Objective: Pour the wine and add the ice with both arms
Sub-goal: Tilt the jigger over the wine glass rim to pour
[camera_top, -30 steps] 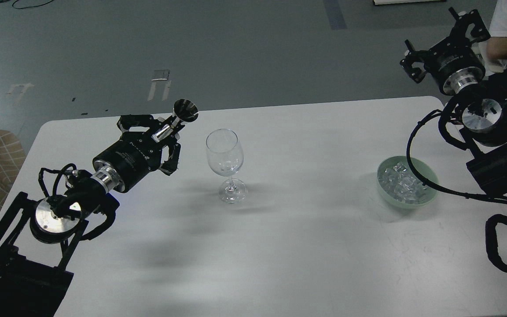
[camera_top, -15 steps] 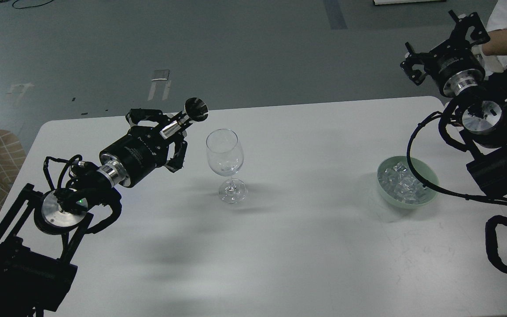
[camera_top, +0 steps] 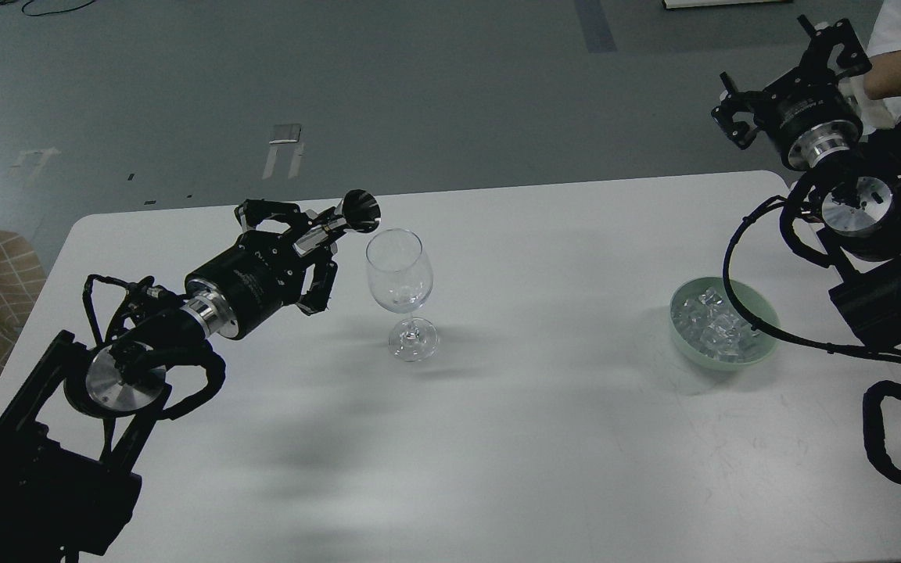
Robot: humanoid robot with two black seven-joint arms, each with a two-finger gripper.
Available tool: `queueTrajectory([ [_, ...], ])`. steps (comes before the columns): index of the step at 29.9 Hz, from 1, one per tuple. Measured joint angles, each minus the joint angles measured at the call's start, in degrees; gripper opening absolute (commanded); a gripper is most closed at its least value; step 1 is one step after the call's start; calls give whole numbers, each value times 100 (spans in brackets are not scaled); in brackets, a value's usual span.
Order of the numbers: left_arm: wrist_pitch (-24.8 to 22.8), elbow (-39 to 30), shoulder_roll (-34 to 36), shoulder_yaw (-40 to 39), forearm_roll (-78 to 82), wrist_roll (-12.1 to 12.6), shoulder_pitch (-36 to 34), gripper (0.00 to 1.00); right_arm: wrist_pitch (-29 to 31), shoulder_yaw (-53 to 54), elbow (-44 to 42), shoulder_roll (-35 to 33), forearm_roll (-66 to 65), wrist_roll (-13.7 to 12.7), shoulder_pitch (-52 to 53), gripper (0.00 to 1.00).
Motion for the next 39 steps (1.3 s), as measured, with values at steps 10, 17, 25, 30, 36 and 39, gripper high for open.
queueTrajectory([
  [10, 47, -15, -20, 5, 159, 62, -59, 18, 0, 1, -5, 0, 0, -2, -1, 100],
  [17, 49, -15, -11, 12, 377, 200, -96, 18, 0, 1, -6, -8, 0, -2, -17, 100],
  [25, 42, -15, -6, 12, 493, 262, -109, 18, 0, 1, -6, -96, 0, -6, 46, 100],
  [30, 37, -15, -3, 12, 744, 284, -152, 18, 0, 5, -6, -137, 0, -9, 94, 100],
  [36, 25, -15, -3, 12, 794, 370, -201, 18, 0, 1, -6, -144, 0, -20, 97, 100],
  [39, 24, -15, -2, 12, 799, 376, -214, 18, 0, 1, -6, -149, 0, -32, 98, 100],
])
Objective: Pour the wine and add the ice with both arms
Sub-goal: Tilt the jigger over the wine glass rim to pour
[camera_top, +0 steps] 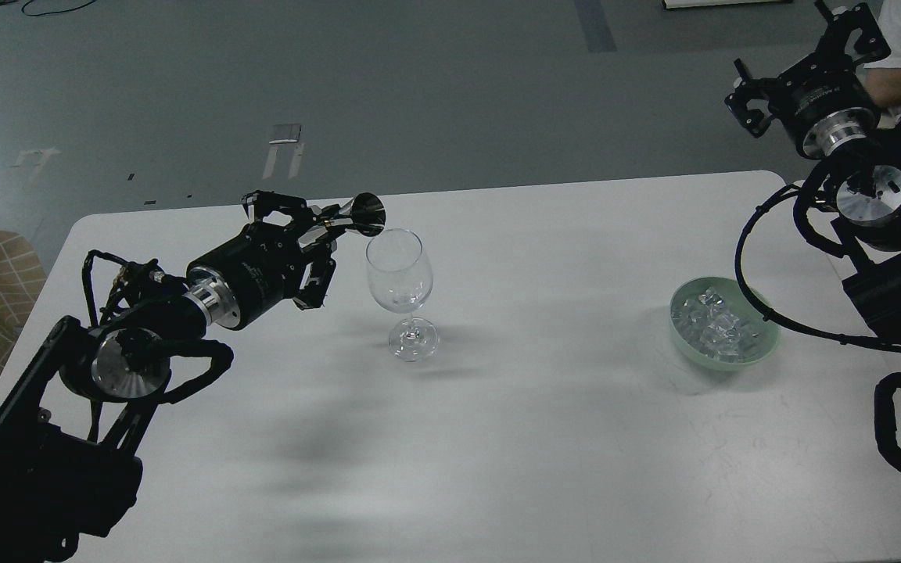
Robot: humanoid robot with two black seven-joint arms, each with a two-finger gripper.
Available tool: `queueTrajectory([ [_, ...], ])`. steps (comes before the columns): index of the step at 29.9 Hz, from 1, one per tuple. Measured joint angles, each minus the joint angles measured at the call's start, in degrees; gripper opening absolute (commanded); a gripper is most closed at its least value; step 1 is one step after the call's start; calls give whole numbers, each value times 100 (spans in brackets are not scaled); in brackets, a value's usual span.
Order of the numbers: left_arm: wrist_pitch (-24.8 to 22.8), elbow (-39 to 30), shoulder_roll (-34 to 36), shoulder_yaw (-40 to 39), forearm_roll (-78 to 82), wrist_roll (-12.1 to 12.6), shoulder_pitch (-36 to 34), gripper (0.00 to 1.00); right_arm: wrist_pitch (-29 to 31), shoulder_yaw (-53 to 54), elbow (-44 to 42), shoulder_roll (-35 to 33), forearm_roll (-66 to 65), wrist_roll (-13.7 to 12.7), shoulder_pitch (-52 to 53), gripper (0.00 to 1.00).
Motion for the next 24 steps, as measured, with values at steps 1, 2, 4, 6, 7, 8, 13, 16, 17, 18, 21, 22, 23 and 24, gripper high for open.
queueTrajectory([
  [1, 0, 0, 2, 0, 2, 0, -1, 18, 0, 0, 0, 0, 0, -2, 0, 100],
  [2, 0, 0, 4, 0, 20, 0, -1, 18, -3, 0, 0, 0, 0, -4, 0, 100],
  [4, -2, 0, 6, 2, 70, 0, 9, 18, -7, -1, -1, 0, 0, -4, 0, 100],
  [6, -14, -7, 5, 7, 175, 0, 29, 18, -7, -5, -7, 3, 0, -4, 0, 100],
  [7, -19, -12, 2, 8, 212, 0, 32, 18, -7, -7, -8, 8, 0, -4, 0, 100],
  [8, -23, -20, -3, 8, 240, 0, 32, 18, -7, -8, -9, 12, 0, -4, 0, 100],
  [13, -26, -55, -10, 9, 280, 0, 12, 18, -7, -9, -9, 16, 0, -4, 0, 100],
  [16, -27, -157, -14, 9, 292, 0, 1, 18, -7, -9, -9, 16, 1, -4, 2, 100],
  [17, -28, -211, -13, 9, 302, 0, -2, 18, -6, -9, -9, 14, 1, -4, 7, 100],
  [18, -28, -273, -15, 9, 335, 0, -5, 18, -5, -9, -9, 11, 1, -4, 9, 100],
  [21, -28, -398, -42, 9, 517, 0, -13, 18, -4, -9, -9, 9, 1, -4, 9, 100],
  [22, -28, -410, -46, 9, 564, 0, -18, 18, -4, -9, -9, 9, 1, -4, 9, 100],
  [23, -28, -415, -47, 9, 590, 0, -23, 18, -4, -9, -9, 9, 1, -4, 9, 100],
  [24, -28, -418, -47, 9, 609, 0, -25, 18, -4, -9, -9, 9, 1, -4, 9, 100],
])
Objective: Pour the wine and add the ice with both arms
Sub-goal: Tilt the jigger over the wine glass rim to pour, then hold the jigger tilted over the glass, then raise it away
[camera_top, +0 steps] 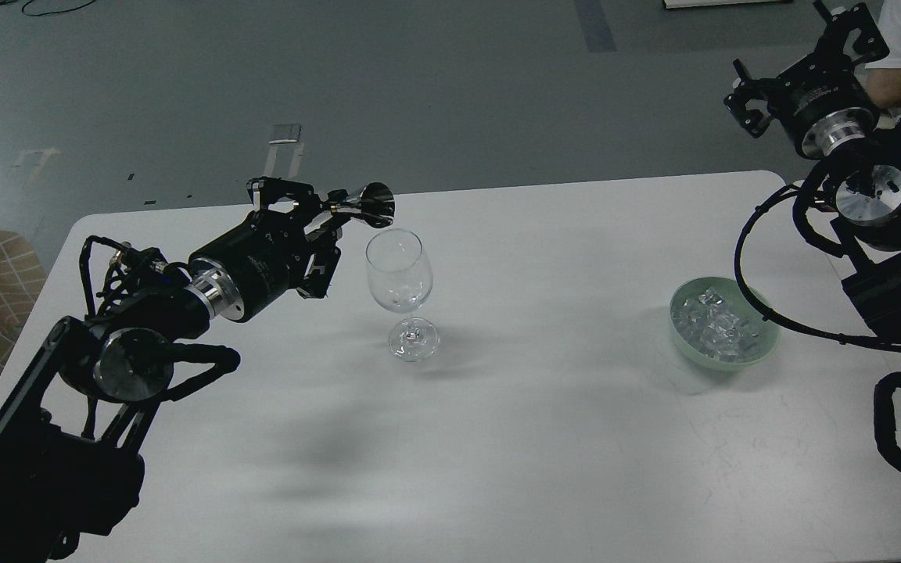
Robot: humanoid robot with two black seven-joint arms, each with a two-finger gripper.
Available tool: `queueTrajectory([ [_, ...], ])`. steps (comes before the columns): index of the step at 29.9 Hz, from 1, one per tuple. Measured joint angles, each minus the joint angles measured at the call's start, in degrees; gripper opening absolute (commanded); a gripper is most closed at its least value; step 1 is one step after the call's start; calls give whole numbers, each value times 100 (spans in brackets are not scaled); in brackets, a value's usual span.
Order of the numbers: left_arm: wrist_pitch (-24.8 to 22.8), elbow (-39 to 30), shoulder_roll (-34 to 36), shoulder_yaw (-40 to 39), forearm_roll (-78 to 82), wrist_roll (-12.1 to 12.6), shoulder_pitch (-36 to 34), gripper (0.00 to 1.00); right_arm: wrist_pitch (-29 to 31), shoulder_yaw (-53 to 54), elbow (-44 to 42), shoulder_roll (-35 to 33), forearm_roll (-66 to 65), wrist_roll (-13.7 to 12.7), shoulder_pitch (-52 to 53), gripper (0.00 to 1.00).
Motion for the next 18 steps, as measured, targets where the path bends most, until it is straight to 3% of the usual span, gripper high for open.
queueTrajectory([
  [18, -111, 22, 76, 0, 342, 0, 62, 18, 0, 6, 30, -14, 6, 0, 7, 100],
])
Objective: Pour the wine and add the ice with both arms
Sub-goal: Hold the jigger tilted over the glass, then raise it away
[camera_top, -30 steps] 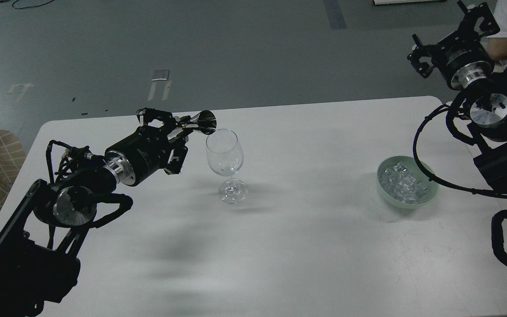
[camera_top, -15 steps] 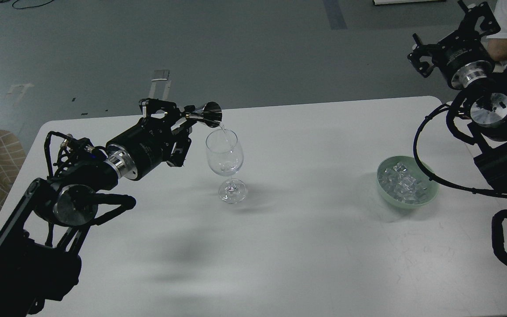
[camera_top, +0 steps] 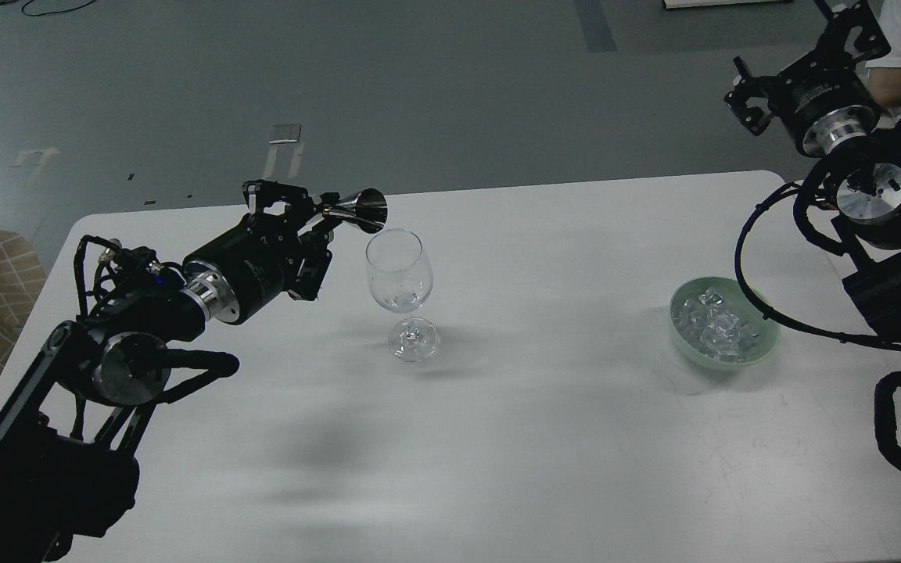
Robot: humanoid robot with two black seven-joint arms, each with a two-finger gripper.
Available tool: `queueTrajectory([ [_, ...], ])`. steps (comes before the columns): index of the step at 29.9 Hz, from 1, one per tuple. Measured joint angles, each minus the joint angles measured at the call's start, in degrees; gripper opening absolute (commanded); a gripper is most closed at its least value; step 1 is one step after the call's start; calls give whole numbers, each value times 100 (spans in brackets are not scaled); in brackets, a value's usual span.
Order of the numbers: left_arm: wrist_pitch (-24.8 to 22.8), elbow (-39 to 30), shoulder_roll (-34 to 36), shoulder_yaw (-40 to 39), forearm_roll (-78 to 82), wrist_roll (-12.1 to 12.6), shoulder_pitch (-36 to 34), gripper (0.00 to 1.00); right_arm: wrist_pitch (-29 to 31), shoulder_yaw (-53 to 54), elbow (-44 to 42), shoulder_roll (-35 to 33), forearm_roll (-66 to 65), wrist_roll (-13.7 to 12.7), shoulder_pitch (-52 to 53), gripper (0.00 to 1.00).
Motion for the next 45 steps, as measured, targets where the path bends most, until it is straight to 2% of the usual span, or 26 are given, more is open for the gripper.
queueTrajectory([
  [19, -447, 0, 136, 0, 733, 0, -135, 18, 5, 3, -21, -4, 1, 0, -6, 100],
  [35, -543, -22, 179, 0, 1177, 0, -196, 16, 5, 3, -21, -4, 2, 9, -8, 100],
  [45, -1261, -39, 178, 3, 2041, 0, -328, 15, 22, 7, -21, -4, 10, 26, -15, 100],
])
